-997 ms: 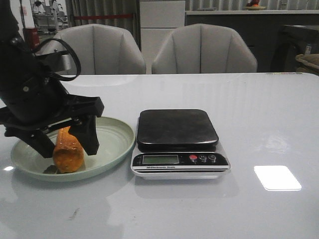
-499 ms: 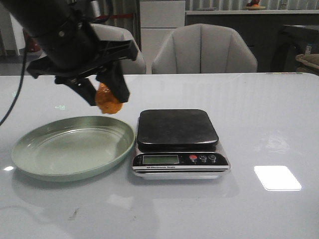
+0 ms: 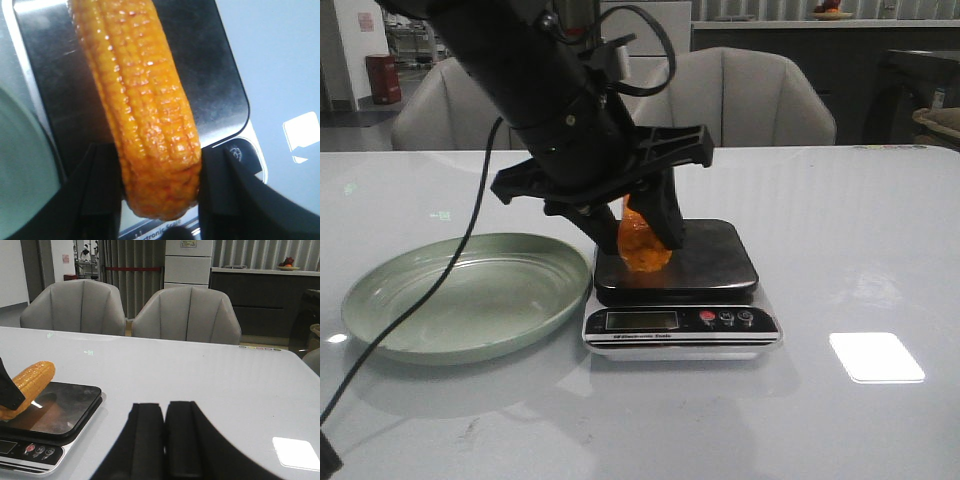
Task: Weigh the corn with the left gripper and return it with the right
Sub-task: 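Lift the corn with the left gripper and lower it onto the scale, then open the left gripper and raise it away from the scale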
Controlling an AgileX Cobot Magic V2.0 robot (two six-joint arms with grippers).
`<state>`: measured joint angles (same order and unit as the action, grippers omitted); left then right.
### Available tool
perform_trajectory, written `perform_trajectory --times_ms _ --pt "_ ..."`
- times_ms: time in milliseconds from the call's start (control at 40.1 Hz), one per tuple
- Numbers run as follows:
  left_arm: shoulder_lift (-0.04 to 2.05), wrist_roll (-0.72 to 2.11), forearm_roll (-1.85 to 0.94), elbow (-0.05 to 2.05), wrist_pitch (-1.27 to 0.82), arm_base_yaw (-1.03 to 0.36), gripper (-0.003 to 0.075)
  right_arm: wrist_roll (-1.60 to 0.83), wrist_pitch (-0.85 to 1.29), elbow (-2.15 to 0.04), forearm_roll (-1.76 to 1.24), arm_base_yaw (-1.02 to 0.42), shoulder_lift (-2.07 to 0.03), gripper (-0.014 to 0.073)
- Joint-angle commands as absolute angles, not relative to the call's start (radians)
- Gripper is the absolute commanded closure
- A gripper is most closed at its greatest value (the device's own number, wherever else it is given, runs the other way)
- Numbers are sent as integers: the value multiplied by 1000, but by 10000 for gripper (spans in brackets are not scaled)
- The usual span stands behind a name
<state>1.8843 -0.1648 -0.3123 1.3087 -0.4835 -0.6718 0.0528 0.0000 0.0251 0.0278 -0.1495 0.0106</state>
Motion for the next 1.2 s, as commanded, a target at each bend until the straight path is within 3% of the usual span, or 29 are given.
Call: perform_trajectory --times_ms 0,75,199,299,698,1172 --pt "1860 -155 -349 1362 -432 -689 559 54 -83 30 27 -145 30 454" --pt "1878 -155 -349 1379 -432 -696 472 54 -83 30 27 -145 30 454" --pt "1890 -155 -353 1383 -432 -696 240 54 -83 30 27 -145 30 454" --pt "1890 -155 -353 1386 -441 -692 140 54 -83 30 27 -145 30 454" --pt "1776 -155 -261 1380 -491 -682 139 54 -83 30 27 -145 30 454" --pt "1336 -155 -180 1053 -413 -632 139 54 -83 30 27 -145 30 454"
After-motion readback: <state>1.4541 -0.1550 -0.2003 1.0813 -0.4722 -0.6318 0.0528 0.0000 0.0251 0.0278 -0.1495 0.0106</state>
